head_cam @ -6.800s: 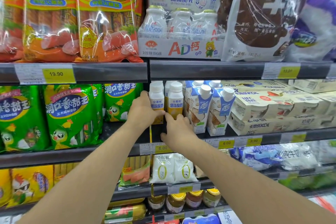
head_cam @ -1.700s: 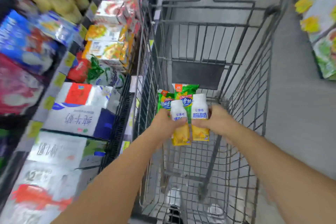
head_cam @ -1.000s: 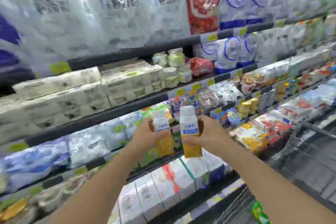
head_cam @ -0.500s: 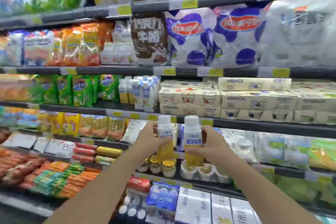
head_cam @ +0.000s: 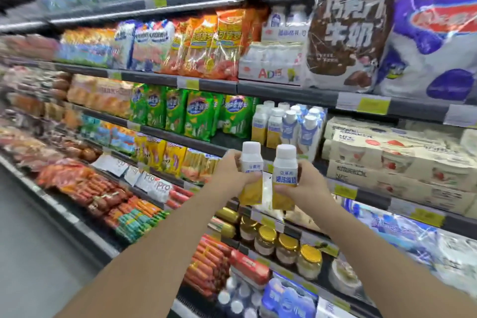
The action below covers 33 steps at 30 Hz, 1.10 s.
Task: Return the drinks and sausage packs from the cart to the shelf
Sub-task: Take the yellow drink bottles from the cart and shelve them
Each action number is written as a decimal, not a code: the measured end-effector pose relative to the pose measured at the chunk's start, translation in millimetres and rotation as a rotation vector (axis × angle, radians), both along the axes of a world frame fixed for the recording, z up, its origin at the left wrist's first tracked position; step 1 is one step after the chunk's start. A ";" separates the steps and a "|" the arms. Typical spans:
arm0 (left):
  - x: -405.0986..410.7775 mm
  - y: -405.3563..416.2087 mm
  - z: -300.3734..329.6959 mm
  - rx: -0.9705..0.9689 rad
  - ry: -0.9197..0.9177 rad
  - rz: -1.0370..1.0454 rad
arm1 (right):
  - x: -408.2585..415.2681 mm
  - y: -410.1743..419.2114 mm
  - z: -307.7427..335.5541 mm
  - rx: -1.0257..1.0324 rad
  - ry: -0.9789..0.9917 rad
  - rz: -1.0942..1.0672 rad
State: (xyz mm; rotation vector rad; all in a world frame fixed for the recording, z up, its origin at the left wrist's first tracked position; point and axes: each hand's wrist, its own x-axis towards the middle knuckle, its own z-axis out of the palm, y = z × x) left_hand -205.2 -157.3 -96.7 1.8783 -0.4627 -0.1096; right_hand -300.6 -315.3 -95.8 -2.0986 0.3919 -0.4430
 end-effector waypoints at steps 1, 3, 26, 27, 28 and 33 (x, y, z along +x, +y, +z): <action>9.3 -2.9 1.8 0.003 -0.004 0.016 | 12.0 -1.4 2.8 0.005 -0.009 -0.002; 28.1 -8.9 5.8 0.016 -0.019 0.041 | 34.0 -5.2 9.8 0.004 -0.026 0.002; 219.6 -50.5 14.0 0.095 -0.058 -0.118 | 194.9 0.4 5.3 -0.094 -0.070 -0.208; 226.4 -50.5 12.8 0.096 -0.063 -0.141 | 198.1 3.1 3.9 -0.100 -0.066 -0.239; 232.7 -50.9 11.3 0.091 -0.067 -0.163 | 200.7 5.2 2.7 -0.107 -0.057 -0.265; 252.9 -52.6 3.6 0.056 -0.064 -0.271 | 209.5 16.8 7.5 -0.191 0.053 -0.381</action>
